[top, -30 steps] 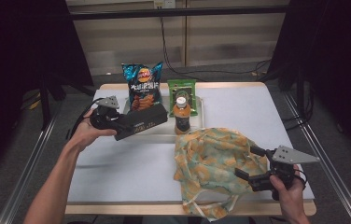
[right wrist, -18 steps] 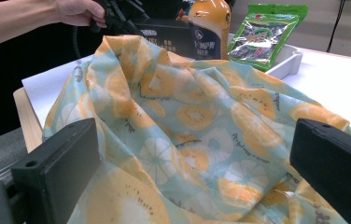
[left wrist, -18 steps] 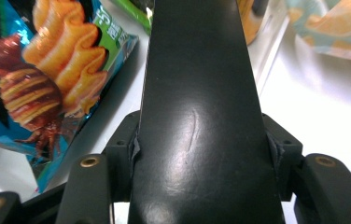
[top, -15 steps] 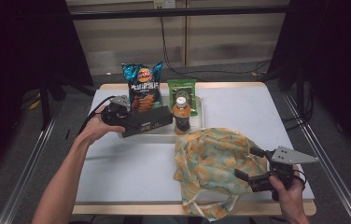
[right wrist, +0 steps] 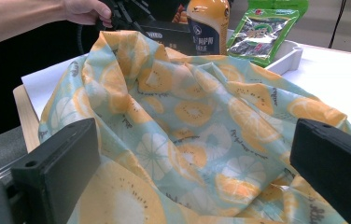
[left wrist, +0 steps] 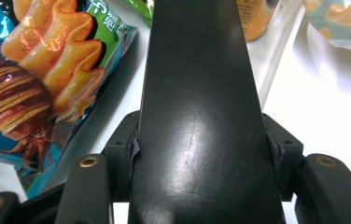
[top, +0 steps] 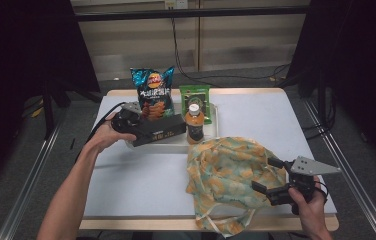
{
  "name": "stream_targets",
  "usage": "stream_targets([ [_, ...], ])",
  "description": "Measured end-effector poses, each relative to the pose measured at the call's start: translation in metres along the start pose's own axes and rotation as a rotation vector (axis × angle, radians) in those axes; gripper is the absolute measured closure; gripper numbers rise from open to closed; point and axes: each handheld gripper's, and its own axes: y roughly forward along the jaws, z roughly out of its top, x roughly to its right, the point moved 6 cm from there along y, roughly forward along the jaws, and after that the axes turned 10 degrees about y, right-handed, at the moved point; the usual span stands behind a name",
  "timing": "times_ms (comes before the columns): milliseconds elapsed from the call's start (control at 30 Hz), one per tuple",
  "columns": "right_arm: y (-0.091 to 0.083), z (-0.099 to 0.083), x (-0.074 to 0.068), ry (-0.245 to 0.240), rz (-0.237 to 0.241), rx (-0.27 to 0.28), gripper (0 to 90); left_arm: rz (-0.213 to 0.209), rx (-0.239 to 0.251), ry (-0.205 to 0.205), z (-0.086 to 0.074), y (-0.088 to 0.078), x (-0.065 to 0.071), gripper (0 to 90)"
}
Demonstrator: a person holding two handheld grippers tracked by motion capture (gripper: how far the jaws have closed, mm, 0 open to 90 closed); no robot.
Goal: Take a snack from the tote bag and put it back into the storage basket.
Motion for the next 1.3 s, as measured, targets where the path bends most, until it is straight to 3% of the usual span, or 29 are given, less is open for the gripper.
stream_targets([
  [100,0.000,0.000,0.000,0.000,0.002,-0.002,1.0,0.002,-0.011,-0.001,0.000,0.002,-0.003,42.4],
  [133,0.000,0.000,0.000,0.001,0.003,-0.003,1.1,-0.019,-0.023,-0.002,0.001,0.002,-0.003,42.4],
  [167,0.001,0.000,0.000,-0.002,0.003,-0.003,1.0,0.008,-0.010,0.002,0.001,0.004,-0.004,42.3],
  [233,0.001,0.000,-0.001,-0.003,0.004,-0.005,1.0,-0.007,-0.008,0.008,0.002,0.006,-0.003,42.3],
  [267,0.001,0.000,-0.001,-0.003,0.006,-0.005,1.0,0.006,-0.003,0.007,0.003,0.007,-0.004,42.2],
  [300,0.002,0.000,0.000,-0.005,0.006,-0.005,1.0,-0.019,-0.017,0.017,0.002,0.006,-0.004,42.2],
  [333,0.002,0.000,0.000,-0.004,0.006,-0.006,1.0,-0.001,-0.015,0.014,0.003,0.008,-0.005,42.2],
  [467,0.003,-0.001,0.000,-0.004,0.009,-0.011,1.0,-0.003,-0.009,0.014,0.004,0.011,-0.006,41.3],
  [567,0.004,-0.001,-0.001,-0.012,0.007,-0.012,1.0,0.021,-0.001,-0.009,0.004,0.014,-0.007,40.1],
  [667,0.003,0.000,-0.001,-0.011,0.005,-0.010,1.0,0.009,-0.015,-0.014,0.003,0.011,-0.009,37.8],
  [700,0.003,-0.001,-0.001,-0.011,0.007,-0.011,1.0,0.038,0.003,-0.039,0.003,0.012,-0.009,35.6],
  [933,0.004,-0.001,0.001,-0.007,0.004,-0.011,1.0,0.086,0.017,-0.102,-0.001,0.007,-0.016,27.9],
  [1000,0.004,0.000,0.002,-0.006,-0.007,-0.005,1.0,0.091,0.021,-0.116,-0.002,0.006,-0.018,29.7],
  [1300,0.006,0.000,0.001,-0.005,-0.003,-0.008,0.9,0.119,0.027,-0.111,-0.005,0.005,-0.017,31.2],
])
